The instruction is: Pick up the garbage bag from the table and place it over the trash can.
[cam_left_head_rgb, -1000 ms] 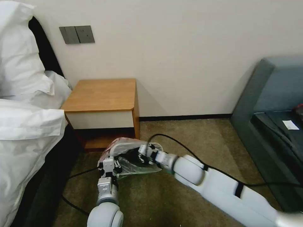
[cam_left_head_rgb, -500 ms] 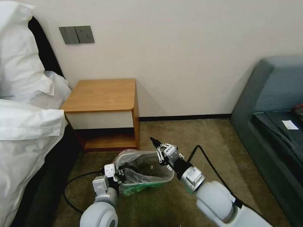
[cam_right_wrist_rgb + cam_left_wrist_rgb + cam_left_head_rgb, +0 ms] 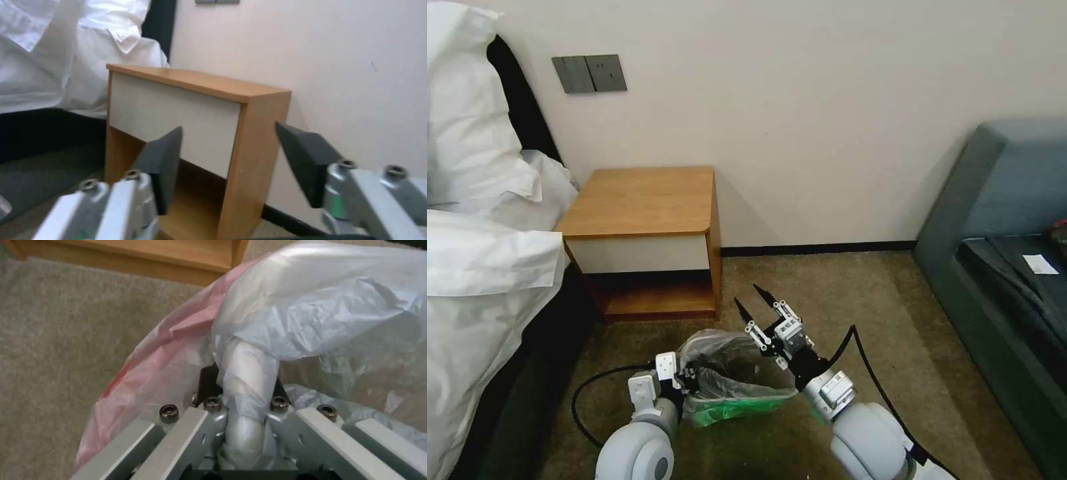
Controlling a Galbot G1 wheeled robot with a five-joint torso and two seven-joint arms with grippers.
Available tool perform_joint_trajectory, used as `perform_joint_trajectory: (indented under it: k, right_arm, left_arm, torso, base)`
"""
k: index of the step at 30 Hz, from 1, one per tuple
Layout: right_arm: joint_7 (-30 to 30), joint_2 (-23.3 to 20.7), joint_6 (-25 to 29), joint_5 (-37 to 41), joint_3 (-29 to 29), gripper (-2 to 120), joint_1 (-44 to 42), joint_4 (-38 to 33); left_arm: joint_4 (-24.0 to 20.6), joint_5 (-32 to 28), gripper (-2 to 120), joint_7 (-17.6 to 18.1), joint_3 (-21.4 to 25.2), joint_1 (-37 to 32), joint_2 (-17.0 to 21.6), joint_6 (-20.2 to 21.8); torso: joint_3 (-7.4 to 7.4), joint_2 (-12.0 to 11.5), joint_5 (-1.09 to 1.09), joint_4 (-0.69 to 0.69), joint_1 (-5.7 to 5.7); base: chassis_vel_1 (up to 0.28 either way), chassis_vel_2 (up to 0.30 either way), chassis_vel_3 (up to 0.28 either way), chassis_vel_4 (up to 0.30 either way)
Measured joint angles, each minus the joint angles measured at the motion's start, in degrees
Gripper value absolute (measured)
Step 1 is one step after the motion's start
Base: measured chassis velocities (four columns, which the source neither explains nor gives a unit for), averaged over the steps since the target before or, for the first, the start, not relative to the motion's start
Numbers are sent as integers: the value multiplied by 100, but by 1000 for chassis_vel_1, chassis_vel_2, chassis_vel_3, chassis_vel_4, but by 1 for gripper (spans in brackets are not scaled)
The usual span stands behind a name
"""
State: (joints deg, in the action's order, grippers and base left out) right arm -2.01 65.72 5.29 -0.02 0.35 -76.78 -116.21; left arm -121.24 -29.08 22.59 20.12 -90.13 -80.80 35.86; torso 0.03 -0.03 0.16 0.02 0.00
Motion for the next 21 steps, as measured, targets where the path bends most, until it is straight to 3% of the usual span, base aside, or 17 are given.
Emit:
perform_joint_trajectory:
  k: [11, 21]
  right_arm:
    - [-925, 673, -277, -210, 315, 98, -153, 310]
    - [-1040, 920, -206, -219, 404, 100, -249, 400]
  left_arm:
    - [139, 51, 4, -60, -11, 62, -7, -62]
    - [206, 163, 8, -150, -34, 75, 52, -129]
  torso:
    - [0, 0, 0, 0, 0]
    - [0, 0, 0, 0, 0]
  base:
    - [0, 0, 0, 0]
    - [0, 0, 0, 0]
